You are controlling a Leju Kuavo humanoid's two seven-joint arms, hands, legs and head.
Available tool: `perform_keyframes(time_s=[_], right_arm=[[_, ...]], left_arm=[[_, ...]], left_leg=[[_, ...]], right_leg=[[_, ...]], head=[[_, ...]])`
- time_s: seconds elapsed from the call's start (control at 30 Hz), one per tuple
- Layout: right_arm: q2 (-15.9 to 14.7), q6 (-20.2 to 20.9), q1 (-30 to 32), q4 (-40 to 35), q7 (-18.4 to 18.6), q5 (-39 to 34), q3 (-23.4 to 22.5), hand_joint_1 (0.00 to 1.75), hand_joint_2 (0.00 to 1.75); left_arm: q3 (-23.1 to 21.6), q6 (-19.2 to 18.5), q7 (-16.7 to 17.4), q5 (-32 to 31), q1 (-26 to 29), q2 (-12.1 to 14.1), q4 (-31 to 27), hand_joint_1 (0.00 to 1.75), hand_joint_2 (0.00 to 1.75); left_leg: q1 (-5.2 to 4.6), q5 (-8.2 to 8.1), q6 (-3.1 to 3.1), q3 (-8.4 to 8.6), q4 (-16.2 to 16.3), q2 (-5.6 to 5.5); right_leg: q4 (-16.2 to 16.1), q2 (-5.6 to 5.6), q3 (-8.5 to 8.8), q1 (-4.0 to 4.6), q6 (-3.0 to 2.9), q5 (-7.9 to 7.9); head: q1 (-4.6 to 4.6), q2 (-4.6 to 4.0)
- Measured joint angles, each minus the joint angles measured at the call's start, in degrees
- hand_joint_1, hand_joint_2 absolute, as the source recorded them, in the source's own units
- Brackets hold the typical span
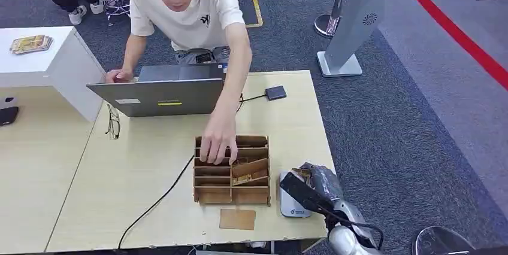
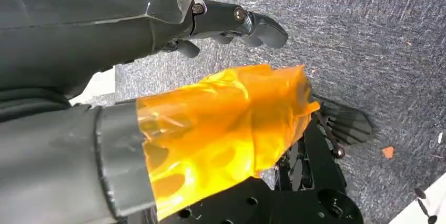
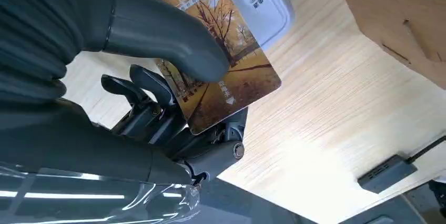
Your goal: Pass the card to the sensor for recognition and then transmit it.
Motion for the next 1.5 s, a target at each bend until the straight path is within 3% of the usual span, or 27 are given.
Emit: perform_keyframes(time_s=[1.5], right_arm=[[0.39,0.31,-0.61,0.94,-0.11,0.17,0.0,1.75,1.75]], left_arm=[[-2.16,1.38,1.38,3.69,0.33,0.02,-1.03,0.0,0.0]], left_leg=[[0.01,0.0,0.0,0.0,0.0,0.0]], right_leg=[[0.0,0.0,0.01,0.0,0.0,0.0]], head=[[0.0,0.0]])
